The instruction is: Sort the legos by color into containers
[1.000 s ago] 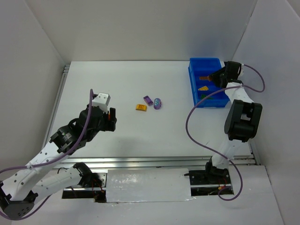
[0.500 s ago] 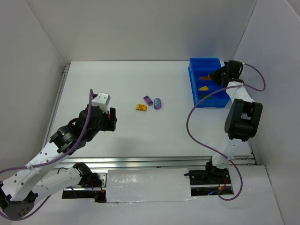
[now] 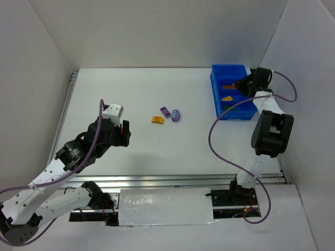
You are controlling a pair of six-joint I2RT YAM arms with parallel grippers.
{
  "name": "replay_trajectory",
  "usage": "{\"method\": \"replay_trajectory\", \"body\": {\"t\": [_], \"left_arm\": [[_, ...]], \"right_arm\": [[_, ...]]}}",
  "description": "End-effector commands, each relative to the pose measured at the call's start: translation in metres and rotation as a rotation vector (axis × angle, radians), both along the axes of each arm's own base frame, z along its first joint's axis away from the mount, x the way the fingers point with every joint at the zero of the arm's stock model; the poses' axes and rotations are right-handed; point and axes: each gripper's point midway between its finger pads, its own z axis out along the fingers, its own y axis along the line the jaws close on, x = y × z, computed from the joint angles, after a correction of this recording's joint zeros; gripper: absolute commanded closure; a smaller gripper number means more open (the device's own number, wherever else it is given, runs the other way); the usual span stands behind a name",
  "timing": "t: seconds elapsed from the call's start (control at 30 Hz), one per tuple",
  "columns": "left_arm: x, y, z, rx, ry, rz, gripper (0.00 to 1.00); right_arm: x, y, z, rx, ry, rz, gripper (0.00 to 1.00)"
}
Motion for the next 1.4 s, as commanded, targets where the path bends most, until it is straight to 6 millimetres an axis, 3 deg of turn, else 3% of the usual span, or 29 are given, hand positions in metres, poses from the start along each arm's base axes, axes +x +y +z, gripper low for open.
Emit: {"method": "replay_trajectory", "body": {"t": [0.0,0.33,0.47,0.73,1.07,1.37], "left_arm": [[0.005,0.001,0.011,-0.012,-0.050,0.004,1.00],[0.005,-0.001,0.012,-0.013,-0.049,-0.010,1.00],[0.005,-0.001,0.012,-0.016,-0.052,-0.013,1.00],[0.005,-0.003,0.010,-0.013,-0.042,-0.022,1.00],[0.002,-0.005,0.011,-0.023,-0.044,-0.039,1.00],[0.002,-0.008,0.009,-0.022,-0.035,-0.055,1.00]], "right_arm": [[0.012,-0.006,0.012,-0.013,-0.050,0.006,1.00],[0.023,-0.007,0.003,0.037,-0.060,-0.021,1.00],[0.036,-0.005,0.002,0.074,-0.121,-0.016,1.00],[0.055,-0.001,-0.025,0.177,-0.153,0.006,1.00],[0.062,-0.006,-0.029,0.177,-0.162,0.001,0.94],[0.072,-0.006,-0.014,0.227,-0.214,0.012,0.94]]}}
